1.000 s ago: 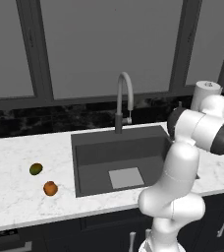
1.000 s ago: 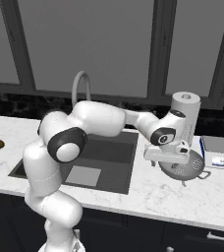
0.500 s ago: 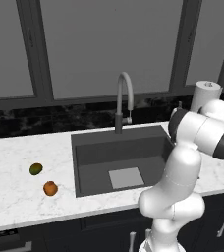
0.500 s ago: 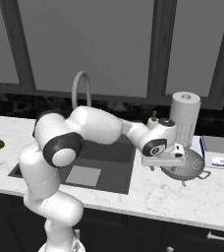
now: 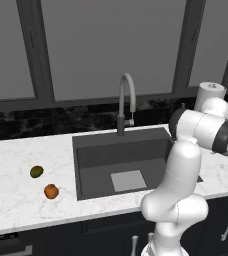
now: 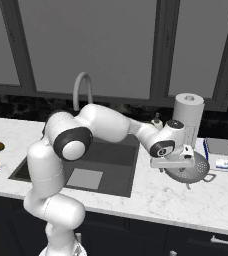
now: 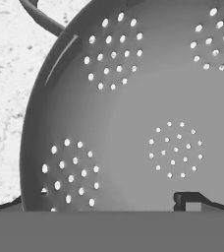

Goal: Put the colander in the sink, put the peach, mango in the colander, and turn on the sink faucet and pour water over the colander.

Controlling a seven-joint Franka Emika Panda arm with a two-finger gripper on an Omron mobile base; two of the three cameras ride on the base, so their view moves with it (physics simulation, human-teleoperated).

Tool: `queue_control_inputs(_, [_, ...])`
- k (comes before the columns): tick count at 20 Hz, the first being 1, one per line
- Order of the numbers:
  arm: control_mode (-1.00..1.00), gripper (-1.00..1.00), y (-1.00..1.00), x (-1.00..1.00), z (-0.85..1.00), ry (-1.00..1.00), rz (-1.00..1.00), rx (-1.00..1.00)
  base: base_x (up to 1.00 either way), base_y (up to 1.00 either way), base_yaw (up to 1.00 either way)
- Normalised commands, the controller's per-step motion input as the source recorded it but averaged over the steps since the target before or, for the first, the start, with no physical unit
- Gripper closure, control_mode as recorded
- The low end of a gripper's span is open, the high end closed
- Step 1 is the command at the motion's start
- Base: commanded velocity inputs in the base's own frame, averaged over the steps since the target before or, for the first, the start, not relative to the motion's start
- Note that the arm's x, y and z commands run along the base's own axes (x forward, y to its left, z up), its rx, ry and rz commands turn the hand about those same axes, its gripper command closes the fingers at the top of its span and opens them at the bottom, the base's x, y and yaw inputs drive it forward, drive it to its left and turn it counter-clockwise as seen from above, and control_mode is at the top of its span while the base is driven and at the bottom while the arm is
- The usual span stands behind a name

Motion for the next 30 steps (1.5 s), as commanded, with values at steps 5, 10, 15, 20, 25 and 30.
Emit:
queue_control_inputs(5, [-1.00,-1.00,0.02,-0.08,-0.08,0.00,0.00,-0.01,0.00,0.00,0.00])
queue_control_inputs(10, [-1.00,-1.00,0.06,-0.12,-0.17,-0.01,0.00,-0.05,0.00,0.00,0.00])
queue_control_inputs(15, [-1.00,-1.00,0.09,-0.35,-0.02,-0.08,0.00,-0.05,0.00,0.00,0.00])
queue_control_inputs(20, [-1.00,-1.00,0.06,-0.24,0.00,-0.05,0.00,-0.02,0.00,0.00,0.00])
queue_control_inputs(25, [-1.00,-1.00,0.00,0.05,-0.02,0.00,0.00,0.00,0.00,0.00,0.00])
queue_control_inputs(30, [-1.00,-1.00,0.00,0.26,-0.01,0.00,0.00,0.00,0.00,0.00,0.00])
